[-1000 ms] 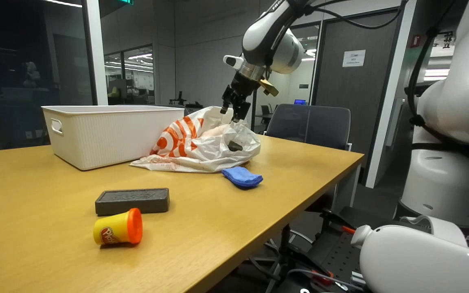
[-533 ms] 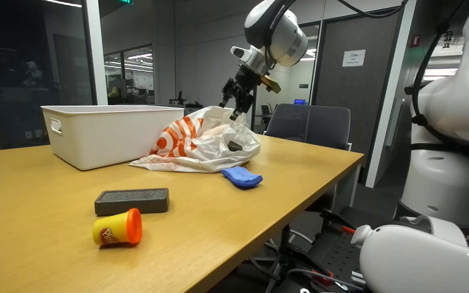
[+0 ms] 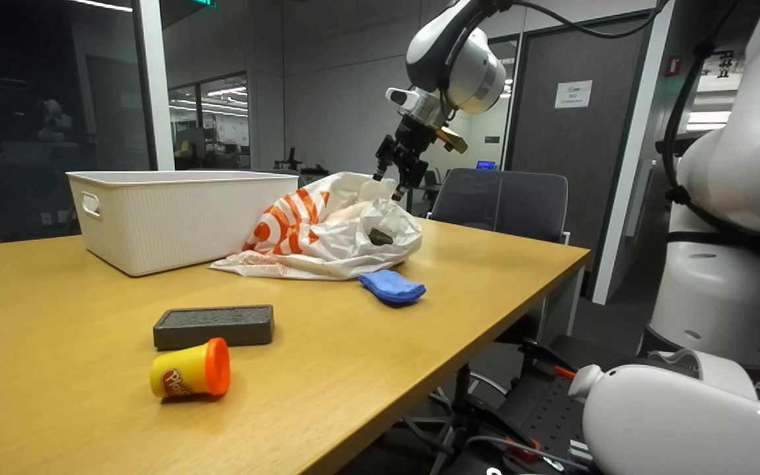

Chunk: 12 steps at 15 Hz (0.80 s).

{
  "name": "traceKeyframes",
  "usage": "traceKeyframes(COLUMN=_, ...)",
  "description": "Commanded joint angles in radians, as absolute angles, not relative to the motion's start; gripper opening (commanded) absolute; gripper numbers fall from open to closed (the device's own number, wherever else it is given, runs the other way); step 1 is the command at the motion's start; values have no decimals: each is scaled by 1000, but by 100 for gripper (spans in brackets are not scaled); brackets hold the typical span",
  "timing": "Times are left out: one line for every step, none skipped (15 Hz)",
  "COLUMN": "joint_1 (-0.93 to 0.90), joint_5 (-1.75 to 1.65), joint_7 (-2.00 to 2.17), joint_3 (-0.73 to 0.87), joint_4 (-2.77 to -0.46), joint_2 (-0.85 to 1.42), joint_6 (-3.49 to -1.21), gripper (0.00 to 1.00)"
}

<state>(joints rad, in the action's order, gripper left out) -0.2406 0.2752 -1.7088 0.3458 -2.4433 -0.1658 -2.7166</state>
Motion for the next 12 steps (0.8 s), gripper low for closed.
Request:
traceKeyframes(joint_1=-85, joint_5=106, joint_7=-1557, joint_3=230, joint_4=-2418, joint_2=-141, joint_6=-2687, gripper=100)
traceKeyframes(joint_1=-43, joint_5=25, joint_7=-1481, joint_3=206, joint_4=-2412, joint_2=-136, joint_6=-2660, gripper=100)
traceKeyframes(joint_1=-4, joint_5=-67, joint_7=-1400, joint_3=185, joint_4=-2403, joint_2=-133, joint_6=-2607, gripper=100)
traceKeyframes(joint_1=10, joint_5=-109, joint_7=-1365, joint_3=173, joint_4=-2403, joint_2=-148, joint_6=-2570, gripper=100)
traceKeyframes(joint_1=20, joint_5=-140, joint_7=-1330, joint_3=163, joint_4=-2396, joint_2=-152, joint_6=-2527, gripper=100)
traceKeyframes(joint_1=25, joint_5=-154, joint_7=-1312, joint_3=155, joint_4=-2390, joint_2=-156, joint_6=-2496, gripper=100)
traceKeyframes(joint_1=29, joint_5=-164, joint_7=-1294, joint_3=149, joint_4=-2385, joint_2=-156, joint_6=-2483, gripper=100)
traceKeyframes(joint_1=23, joint_5=-235, joint_7=-1196, joint_3=100, joint_4=-2533, joint_2=-320, joint_6=-2452, gripper=100)
traceKeyframes(joint_1=21, joint_5=-251, joint_7=-1171, joint_3=87, joint_4=-2540, joint_2=-339, joint_6=-2430, gripper=100)
traceKeyframes(joint_1=14, joint_5=-268, joint_7=-1136, joint_3=69, joint_4=-2567, joint_2=-378, joint_6=-2403, gripper=100)
traceKeyframes(joint_1=2, joint_5=-272, joint_7=-1106, joint_3=47, joint_4=-2584, joint_2=-420, joint_6=-2354, gripper=100)
traceKeyframes(joint_1=-6, joint_5=-268, joint_7=-1091, joint_3=34, joint_4=-2600, joint_2=-462, joint_6=-2302, gripper=100)
